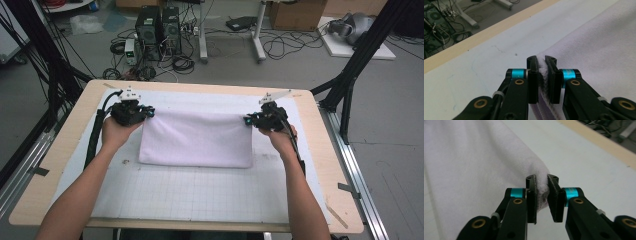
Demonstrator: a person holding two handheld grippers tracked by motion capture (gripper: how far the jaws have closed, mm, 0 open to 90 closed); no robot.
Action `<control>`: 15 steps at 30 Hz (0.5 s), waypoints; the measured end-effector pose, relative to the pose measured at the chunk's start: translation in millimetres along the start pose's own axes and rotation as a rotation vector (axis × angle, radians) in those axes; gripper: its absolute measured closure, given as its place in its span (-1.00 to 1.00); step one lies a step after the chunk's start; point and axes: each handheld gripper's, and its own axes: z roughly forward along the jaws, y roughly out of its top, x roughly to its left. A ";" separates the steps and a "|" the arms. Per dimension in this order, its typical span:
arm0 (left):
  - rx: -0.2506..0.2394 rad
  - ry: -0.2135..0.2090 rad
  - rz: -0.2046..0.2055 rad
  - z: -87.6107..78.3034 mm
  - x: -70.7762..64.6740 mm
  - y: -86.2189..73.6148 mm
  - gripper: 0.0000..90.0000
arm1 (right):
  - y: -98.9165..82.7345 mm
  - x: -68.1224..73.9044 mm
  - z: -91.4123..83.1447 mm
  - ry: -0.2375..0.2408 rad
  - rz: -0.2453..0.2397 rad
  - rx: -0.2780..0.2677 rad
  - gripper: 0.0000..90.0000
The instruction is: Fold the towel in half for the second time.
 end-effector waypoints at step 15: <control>0.054 -0.059 -0.027 -14.2 -13.0 -48.9 0.31 | -38.8 17.1 18.3 0.052 0.058 0.076 0.35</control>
